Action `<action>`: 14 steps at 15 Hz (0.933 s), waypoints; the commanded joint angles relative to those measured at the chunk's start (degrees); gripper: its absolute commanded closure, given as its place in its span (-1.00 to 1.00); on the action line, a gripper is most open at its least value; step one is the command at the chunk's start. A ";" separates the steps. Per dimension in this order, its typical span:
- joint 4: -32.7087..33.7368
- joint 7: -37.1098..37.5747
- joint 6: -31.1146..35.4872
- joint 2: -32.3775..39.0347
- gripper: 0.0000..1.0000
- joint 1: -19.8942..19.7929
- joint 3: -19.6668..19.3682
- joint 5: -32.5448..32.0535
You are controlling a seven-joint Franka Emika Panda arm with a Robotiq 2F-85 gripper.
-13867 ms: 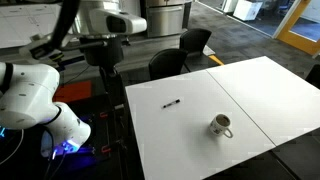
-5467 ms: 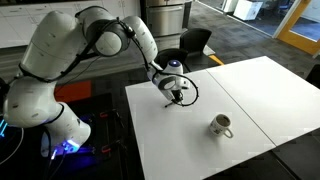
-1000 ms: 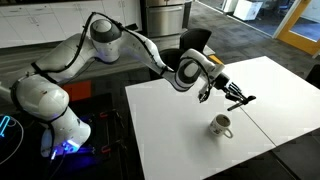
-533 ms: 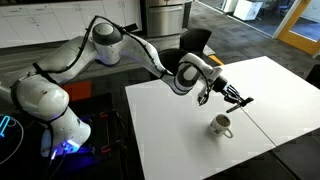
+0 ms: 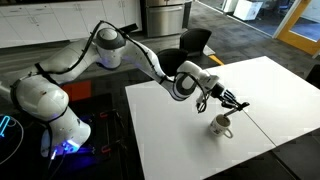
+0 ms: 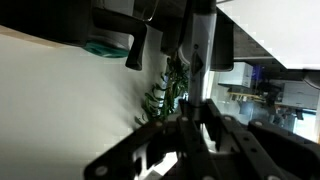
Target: Pick the marker and put it inside the mug
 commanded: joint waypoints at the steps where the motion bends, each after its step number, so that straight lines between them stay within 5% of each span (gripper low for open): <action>1: 0.95 -0.74 5.12 0.69 0.90 -2.09 1.95 2.12; 12: 3.74 -5.03 11.13 0.51 0.90 -6.21 7.93 6.03; 13: 3.93 -5.52 10.95 0.27 0.25 -6.40 8.22 6.11; 14: 4.15 -6.36 11.09 -0.11 0.09 -6.71 8.64 6.03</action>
